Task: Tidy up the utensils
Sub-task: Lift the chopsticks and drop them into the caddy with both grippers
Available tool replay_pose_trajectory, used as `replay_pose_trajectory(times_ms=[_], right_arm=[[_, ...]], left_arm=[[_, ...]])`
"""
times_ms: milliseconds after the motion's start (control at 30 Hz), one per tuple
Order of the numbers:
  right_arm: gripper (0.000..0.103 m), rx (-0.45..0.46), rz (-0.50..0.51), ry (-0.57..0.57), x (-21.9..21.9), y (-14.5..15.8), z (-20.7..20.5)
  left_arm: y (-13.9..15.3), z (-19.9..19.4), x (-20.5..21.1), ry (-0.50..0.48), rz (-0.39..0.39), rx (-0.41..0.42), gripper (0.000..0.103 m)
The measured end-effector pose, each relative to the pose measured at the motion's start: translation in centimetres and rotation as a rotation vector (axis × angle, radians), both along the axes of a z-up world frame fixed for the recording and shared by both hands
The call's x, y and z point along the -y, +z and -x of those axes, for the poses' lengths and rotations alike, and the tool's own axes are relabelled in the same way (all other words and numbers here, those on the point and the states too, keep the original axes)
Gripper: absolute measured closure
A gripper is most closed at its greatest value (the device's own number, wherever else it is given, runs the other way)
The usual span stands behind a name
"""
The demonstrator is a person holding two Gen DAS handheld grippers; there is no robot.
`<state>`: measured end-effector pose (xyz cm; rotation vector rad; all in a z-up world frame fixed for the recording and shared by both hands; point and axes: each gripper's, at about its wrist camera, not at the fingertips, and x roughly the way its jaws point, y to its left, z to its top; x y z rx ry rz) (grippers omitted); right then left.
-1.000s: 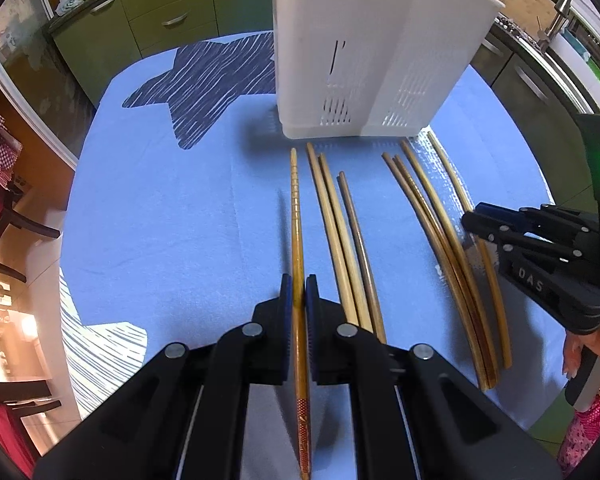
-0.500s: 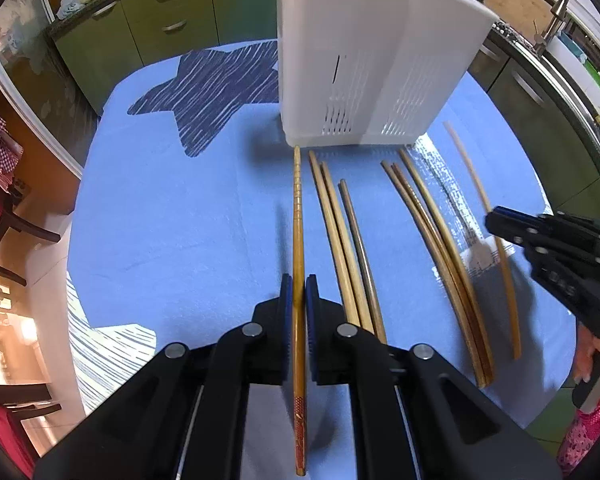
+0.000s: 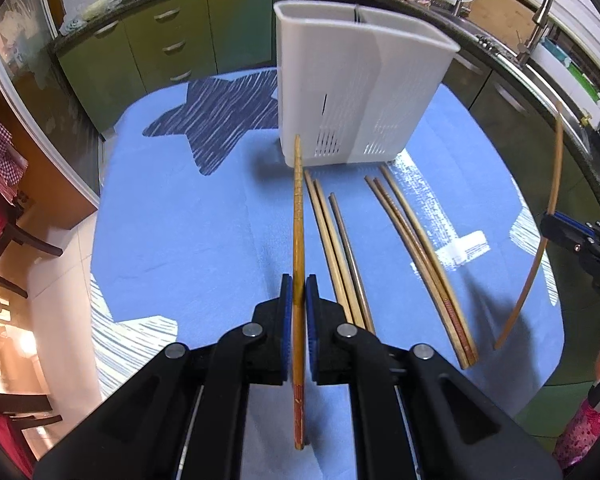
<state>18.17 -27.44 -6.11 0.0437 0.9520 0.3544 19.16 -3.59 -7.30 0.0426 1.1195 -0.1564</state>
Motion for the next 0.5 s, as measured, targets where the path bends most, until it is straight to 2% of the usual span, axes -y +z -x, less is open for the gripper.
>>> replay_pose_trajectory(times_ms=[200, 500], right_arm=[[0.096, 0.046, -0.045, -0.014, 1.8, 1.9, 2.4], [0.096, 0.122, -0.068, -0.007, 1.7, 4.5, 3.6]], left_arm=[[1.9, 1.7, -0.4, -0.007, 0.012, 0.045, 0.096], [4.2, 2.8, -0.4, -0.025, 0.021, 0.106, 0.096]])
